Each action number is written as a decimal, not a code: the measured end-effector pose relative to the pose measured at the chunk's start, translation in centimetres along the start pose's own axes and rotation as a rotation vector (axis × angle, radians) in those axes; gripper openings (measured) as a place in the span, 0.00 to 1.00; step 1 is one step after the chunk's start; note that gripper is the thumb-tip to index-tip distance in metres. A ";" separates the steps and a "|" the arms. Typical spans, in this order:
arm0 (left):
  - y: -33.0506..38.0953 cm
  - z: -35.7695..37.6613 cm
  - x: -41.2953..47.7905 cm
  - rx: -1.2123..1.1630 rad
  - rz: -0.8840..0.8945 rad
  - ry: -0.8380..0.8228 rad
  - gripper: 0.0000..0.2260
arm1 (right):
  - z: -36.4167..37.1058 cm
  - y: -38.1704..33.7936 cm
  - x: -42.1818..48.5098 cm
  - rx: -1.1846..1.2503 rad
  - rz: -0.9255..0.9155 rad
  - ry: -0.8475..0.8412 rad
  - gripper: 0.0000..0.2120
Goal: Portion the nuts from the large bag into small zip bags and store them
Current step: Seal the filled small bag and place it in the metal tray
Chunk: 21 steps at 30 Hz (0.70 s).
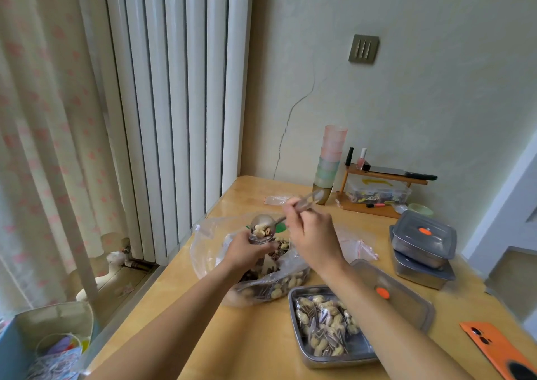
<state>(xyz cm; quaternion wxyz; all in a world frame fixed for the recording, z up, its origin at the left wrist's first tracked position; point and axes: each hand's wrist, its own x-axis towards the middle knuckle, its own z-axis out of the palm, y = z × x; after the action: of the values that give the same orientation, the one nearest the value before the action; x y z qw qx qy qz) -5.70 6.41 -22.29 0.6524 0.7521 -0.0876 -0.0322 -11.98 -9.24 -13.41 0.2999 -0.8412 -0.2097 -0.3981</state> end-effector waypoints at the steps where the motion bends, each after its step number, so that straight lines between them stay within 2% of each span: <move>1: -0.2 0.0 0.1 -0.025 -0.010 0.002 0.10 | 0.1 -0.1 -0.1 -0.034 -0.086 -0.043 0.15; 4: -0.4 0.1 -0.1 -0.044 -0.004 -0.001 0.12 | 0.2 -0.3 -0.6 -0.097 -0.183 -0.102 0.16; 8: -0.5 0.1 0.0 -0.053 0.004 0.012 0.12 | 0.1 -0.4 -0.9 -0.097 -0.231 -0.005 0.19; 13: -0.4 0.3 0.0 0.000 0.042 0.071 0.14 | -0.1 -0.2 -0.6 -0.121 -0.221 0.092 0.20; 21: -0.8 0.3 0.2 0.104 0.086 0.060 0.12 | 0.2 0.6 -0.5 -0.057 -0.152 0.001 0.19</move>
<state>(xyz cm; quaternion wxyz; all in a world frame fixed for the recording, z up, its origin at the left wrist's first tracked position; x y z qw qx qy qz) -5.51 6.22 -23.15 0.6157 0.7811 -0.1017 0.0231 -11.78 -9.60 -14.12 0.2449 -0.8308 -0.2611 -0.4262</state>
